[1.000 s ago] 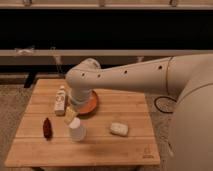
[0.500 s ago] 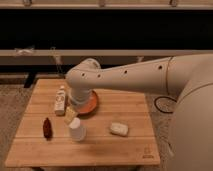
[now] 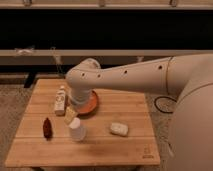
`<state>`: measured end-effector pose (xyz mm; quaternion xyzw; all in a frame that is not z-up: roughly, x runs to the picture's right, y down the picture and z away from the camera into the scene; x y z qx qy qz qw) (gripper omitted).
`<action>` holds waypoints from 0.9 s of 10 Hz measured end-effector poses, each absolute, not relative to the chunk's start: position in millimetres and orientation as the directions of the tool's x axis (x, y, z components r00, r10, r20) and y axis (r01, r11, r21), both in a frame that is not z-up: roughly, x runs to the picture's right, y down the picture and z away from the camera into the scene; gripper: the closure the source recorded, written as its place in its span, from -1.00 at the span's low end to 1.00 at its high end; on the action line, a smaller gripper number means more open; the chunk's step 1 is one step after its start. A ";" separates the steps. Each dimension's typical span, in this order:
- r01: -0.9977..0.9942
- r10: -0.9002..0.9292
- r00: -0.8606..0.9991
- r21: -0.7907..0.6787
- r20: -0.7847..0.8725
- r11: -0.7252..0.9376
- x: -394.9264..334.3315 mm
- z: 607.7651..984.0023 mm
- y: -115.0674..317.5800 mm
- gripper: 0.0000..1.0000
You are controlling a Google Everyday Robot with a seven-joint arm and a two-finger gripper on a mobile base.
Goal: Drag the ceramic bowl in a circle
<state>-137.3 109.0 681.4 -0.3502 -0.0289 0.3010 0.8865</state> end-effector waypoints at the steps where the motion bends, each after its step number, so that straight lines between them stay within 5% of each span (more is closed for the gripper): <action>1: -0.513 0.554 0.817 -0.638 -0.160 0.573 -137.3 681.4 109.0 -0.60; 9: -0.521 0.540 0.825 -0.598 -0.169 0.609 -126.0 692.5 87.7 -0.60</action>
